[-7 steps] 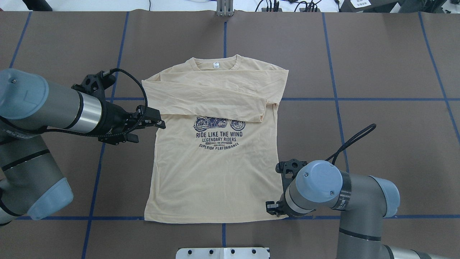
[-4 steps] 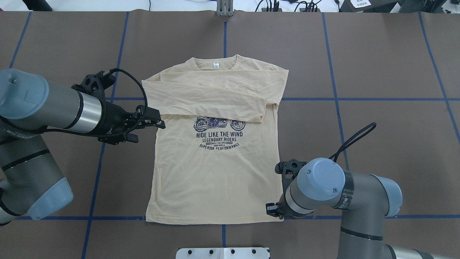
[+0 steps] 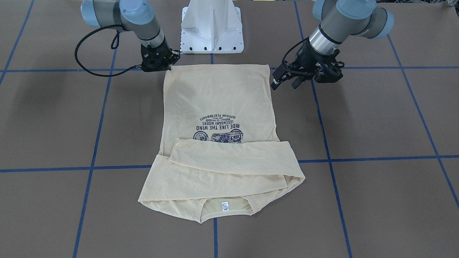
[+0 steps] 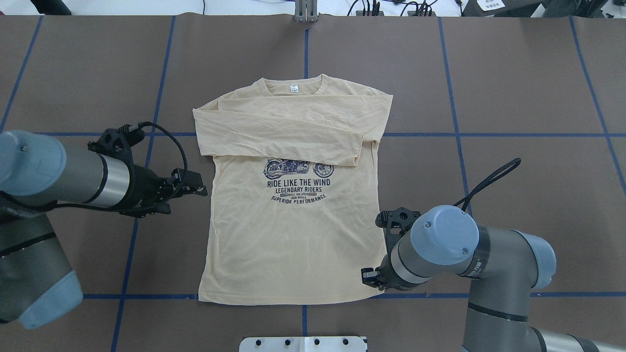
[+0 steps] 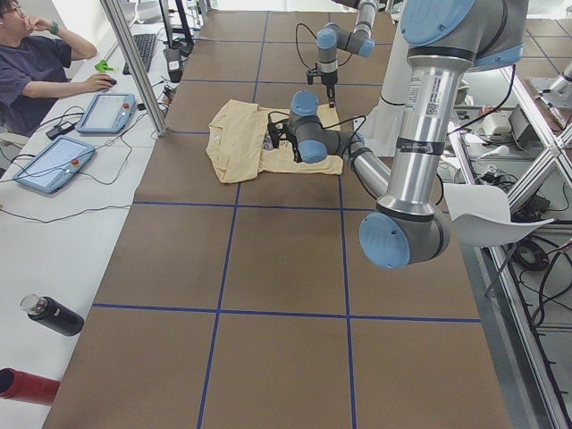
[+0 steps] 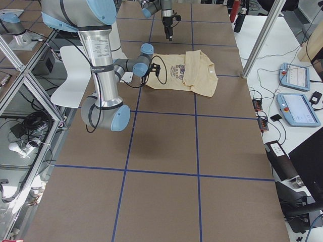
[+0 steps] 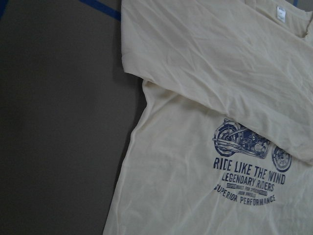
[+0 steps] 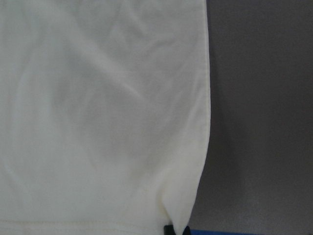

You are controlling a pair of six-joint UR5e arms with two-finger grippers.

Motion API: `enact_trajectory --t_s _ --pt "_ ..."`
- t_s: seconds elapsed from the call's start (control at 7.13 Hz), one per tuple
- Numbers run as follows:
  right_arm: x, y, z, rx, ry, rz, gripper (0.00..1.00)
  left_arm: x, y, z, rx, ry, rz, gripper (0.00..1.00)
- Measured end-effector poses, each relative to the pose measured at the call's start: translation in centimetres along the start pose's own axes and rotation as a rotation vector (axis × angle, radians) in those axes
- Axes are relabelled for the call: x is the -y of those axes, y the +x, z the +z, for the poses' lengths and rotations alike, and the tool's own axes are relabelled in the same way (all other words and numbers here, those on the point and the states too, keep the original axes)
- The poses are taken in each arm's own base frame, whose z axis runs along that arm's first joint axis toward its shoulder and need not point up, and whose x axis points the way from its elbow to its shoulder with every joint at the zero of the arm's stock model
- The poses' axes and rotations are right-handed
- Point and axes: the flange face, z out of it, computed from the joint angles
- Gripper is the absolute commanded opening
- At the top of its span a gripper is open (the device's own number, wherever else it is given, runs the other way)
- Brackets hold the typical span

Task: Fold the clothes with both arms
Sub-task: 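Position both grippers at the hem corners nearest the robot and grasp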

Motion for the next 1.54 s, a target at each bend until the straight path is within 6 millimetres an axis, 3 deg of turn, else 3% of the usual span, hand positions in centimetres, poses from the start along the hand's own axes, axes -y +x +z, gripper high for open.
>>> enact_trajectory --t_s 0.42,0.56,0.84,1.26,1.54 --pt "0.2 -0.1 -0.2 0.003 0.009 0.000 0.00 -8.3 -2.3 5.2 0.101 -0.037 -0.014 0.99" --pt "0.3 -0.1 -0.3 0.003 0.011 0.002 0.00 -10.8 -2.4 6.1 0.132 -0.052 -0.023 0.98" --pt "0.6 0.0 -0.5 0.005 0.014 0.006 0.00 -14.2 -2.4 7.1 0.167 -0.078 -0.025 0.85" --pt "1.0 0.1 -0.7 0.007 0.016 0.010 0.00 -16.3 -2.5 8.4 0.212 -0.093 -0.025 0.58" --pt "1.2 0.2 -0.8 0.008 0.018 0.013 0.00 -16.4 -2.5 8.6 0.219 -0.093 -0.025 0.48"
